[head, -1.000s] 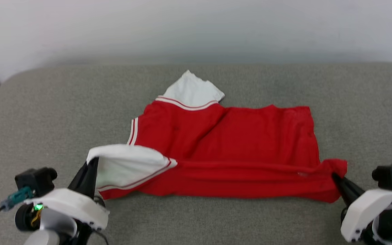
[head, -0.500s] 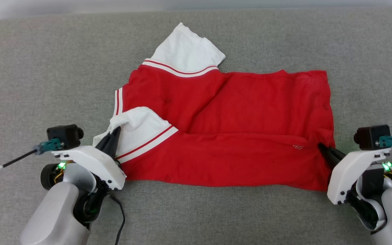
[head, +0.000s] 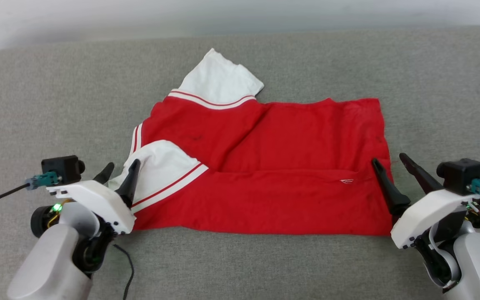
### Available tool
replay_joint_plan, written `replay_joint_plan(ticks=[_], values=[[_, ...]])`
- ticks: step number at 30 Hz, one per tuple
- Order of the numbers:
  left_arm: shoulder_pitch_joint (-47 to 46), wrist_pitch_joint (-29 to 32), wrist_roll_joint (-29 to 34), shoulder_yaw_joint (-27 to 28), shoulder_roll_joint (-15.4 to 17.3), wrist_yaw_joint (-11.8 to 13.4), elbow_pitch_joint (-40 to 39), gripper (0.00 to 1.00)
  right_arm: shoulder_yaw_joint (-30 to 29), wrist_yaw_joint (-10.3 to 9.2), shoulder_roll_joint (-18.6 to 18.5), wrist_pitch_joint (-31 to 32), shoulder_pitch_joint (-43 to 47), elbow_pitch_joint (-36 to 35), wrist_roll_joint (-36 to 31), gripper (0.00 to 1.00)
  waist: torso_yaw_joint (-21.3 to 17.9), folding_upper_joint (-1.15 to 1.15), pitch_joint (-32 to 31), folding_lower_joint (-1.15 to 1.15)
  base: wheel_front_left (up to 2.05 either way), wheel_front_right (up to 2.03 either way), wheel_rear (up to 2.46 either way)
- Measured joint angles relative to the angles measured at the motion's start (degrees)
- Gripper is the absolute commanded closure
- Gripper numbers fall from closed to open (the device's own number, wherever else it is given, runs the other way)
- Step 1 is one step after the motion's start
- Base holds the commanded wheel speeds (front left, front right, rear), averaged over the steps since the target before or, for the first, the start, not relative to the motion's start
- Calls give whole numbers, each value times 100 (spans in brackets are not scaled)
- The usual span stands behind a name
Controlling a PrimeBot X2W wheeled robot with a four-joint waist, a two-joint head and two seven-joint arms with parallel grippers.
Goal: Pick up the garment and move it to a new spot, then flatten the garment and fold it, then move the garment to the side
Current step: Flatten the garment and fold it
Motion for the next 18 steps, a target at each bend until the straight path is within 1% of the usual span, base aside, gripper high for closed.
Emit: replay_joint_plan(ticks=[4, 7, 11, 14, 18], values=[[203, 300, -59, 69, 302, 132, -293, 0, -203, 0, 141, -568, 187, -156, -186, 0, -88, 0, -266, 0, 0, 0, 0], [404, 823, -134, 77, 625, 253, -697, 0, -347, 1, 280, -728, 377, -319, -281, 0, -168, 0, -477, 0, 0, 0, 0], [749, 1808, -355, 56, 1124, 382, -1222, 0, -438, 0, 444, -713, 637, -547, -378, 0, -315, 0, -696, -1, 0, 0, 0], [1047, 2565, -595, 26, 1436, 530, -1611, 0, -463, 0, 539, -651, 815, -722, -421, 0, -459, 0, -785, -1, 0, 0, 0], [1396, 3212, -868, 55, 1688, 800, -1991, 0, -475, 0, 633, -557, 934, -935, -481, 0, -643, 0, -798, -2, 0, 0, 0]])
